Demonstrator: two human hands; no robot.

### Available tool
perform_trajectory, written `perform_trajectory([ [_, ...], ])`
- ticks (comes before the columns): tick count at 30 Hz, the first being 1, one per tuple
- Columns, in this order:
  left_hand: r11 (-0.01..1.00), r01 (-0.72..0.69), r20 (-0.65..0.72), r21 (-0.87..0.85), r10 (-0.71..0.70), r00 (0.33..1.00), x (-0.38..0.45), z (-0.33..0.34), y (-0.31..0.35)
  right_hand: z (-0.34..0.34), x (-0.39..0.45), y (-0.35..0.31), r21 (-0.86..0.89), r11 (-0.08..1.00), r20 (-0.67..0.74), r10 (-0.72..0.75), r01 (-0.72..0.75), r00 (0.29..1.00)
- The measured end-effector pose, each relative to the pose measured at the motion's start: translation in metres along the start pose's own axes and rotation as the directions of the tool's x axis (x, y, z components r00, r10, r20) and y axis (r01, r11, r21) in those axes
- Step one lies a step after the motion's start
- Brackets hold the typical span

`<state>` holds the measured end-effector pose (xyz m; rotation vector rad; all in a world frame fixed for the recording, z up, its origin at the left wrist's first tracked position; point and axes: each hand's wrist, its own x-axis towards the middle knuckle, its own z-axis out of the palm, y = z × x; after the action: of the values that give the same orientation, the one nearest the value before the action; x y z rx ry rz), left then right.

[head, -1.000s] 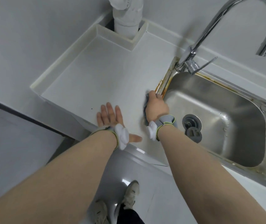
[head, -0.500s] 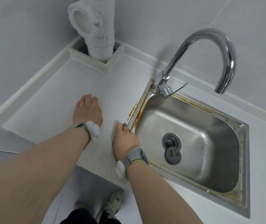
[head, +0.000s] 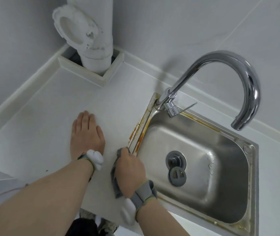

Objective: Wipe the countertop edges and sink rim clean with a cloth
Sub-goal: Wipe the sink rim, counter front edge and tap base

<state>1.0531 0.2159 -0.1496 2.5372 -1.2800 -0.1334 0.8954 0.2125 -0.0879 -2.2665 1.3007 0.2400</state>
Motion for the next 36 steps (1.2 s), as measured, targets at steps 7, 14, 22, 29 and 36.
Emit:
perform_trajectory([
  [7,1.000,0.018,0.008,0.015,-0.018,1.000,0.004,0.001,0.001,-0.014,0.056,0.009,0.033,0.991,-0.191,0.137,-0.133,0.972],
  [14,1.000,0.005,-0.016,0.015,-0.005,1.000,0.003,0.002,0.001,-0.015,0.063,0.014,0.087,0.987,-0.219,0.151,-0.134,0.964],
  [22,1.000,0.000,-0.014,0.016,0.000,1.000,0.002,0.001,0.001,-0.014,0.058,0.014,0.087,0.988,-0.262,0.143,-0.124,0.955],
  [29,1.000,0.005,-0.032,0.013,-0.004,0.999,0.003,0.004,0.001,-0.012,0.059,0.016,0.049,0.993,-0.270,0.118,-0.109,0.956],
  [36,1.000,0.000,-0.043,0.025,0.001,0.999,0.002,0.003,0.001,-0.026,0.076,0.018,0.063,0.981,-0.284,0.192,-0.181,0.939],
])
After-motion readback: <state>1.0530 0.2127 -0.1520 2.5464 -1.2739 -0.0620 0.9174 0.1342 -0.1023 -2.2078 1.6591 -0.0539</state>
